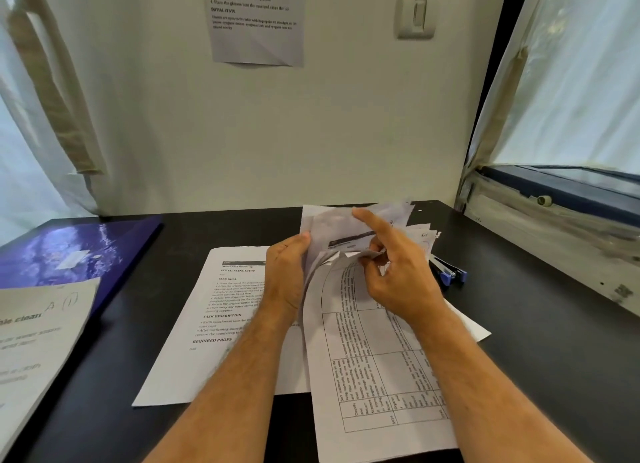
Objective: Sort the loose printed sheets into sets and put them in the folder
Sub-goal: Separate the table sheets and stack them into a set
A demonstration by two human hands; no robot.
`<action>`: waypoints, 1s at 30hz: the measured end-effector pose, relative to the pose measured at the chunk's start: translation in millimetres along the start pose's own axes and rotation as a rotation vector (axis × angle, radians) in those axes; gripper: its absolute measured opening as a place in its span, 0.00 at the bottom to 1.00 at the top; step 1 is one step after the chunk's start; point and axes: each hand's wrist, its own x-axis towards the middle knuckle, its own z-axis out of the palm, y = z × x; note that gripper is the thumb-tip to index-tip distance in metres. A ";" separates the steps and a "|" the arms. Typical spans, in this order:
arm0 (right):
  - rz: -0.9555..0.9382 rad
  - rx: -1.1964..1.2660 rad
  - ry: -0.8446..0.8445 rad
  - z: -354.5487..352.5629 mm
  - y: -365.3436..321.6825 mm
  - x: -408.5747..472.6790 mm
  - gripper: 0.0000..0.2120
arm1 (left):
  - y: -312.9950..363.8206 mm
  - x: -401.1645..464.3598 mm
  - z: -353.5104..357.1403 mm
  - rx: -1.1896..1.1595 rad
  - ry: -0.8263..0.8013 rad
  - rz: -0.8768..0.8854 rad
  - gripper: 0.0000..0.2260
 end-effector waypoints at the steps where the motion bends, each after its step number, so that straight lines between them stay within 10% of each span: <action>1: -0.020 -0.013 -0.025 0.3 -0.3 -0.5 0.35 | 0.3 -0.3 -0.3 0.019 -0.030 0.010 0.24; 11: -0.064 -0.121 0.034 1.6 9.5 1.8 0.08 | -4.3 3.4 2.6 0.174 0.057 0.035 0.09; 25: 0.204 -0.189 0.161 -5.8 21.8 3.3 0.06 | 0.2 10.8 -14.8 -0.010 0.412 -0.100 0.10; 30: 0.248 -0.069 0.152 -5.7 15.8 3.2 0.23 | 4.6 6.2 -15.1 0.071 0.428 0.014 0.07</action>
